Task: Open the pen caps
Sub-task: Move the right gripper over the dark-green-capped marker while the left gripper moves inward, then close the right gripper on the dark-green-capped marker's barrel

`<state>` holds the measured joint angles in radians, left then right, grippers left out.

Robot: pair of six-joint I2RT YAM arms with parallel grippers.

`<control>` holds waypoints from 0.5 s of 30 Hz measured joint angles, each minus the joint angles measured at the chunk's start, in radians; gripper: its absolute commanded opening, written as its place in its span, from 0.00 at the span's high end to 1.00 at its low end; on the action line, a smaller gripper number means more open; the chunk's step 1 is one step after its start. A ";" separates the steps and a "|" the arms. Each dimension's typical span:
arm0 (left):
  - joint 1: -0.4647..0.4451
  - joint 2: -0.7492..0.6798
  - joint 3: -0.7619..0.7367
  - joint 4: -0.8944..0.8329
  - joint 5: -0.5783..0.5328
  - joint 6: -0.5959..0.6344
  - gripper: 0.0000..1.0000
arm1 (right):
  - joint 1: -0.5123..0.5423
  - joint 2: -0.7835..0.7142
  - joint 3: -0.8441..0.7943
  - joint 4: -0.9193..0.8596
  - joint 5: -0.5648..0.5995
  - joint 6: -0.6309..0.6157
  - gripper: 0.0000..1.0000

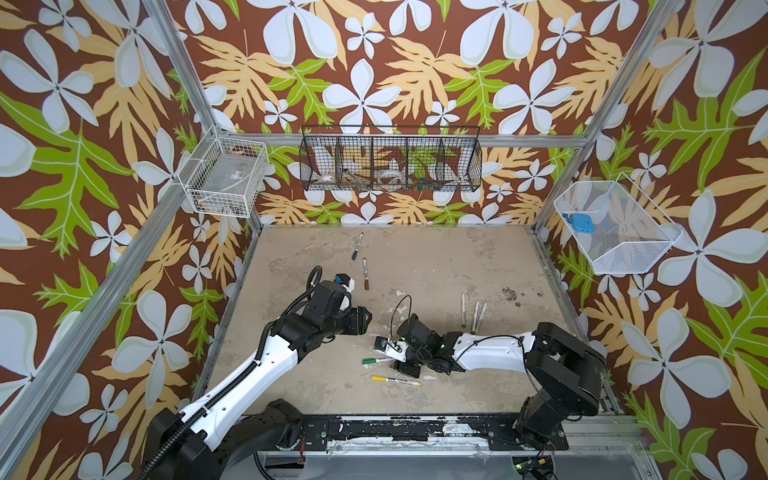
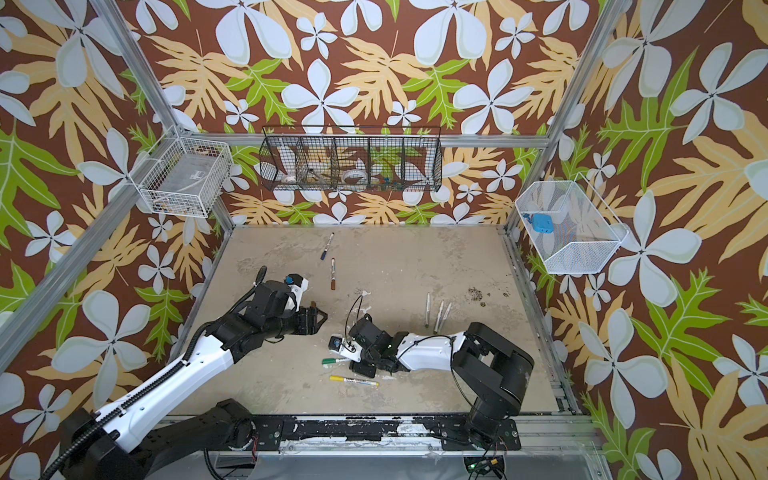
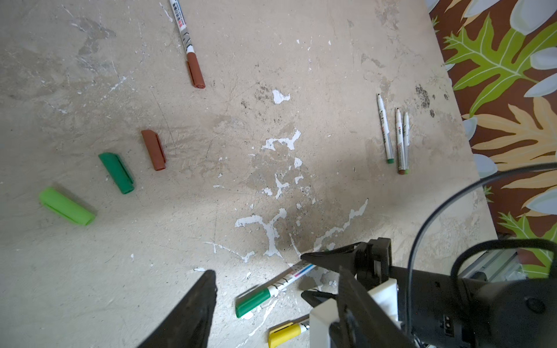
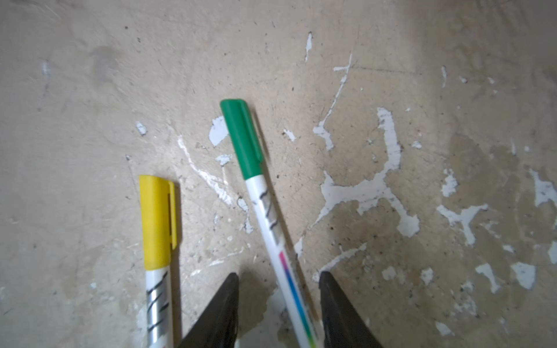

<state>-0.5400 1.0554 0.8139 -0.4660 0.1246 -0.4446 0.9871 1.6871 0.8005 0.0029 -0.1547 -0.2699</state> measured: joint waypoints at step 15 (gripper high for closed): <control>0.006 0.004 0.006 -0.001 0.022 0.007 0.34 | 0.006 0.030 0.023 0.005 0.008 0.001 0.92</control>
<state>-0.5339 1.0595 0.8196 -0.4671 0.1467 -0.4377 0.9936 1.7168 0.8230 0.0082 -0.1463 -0.2691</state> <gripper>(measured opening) 0.658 0.113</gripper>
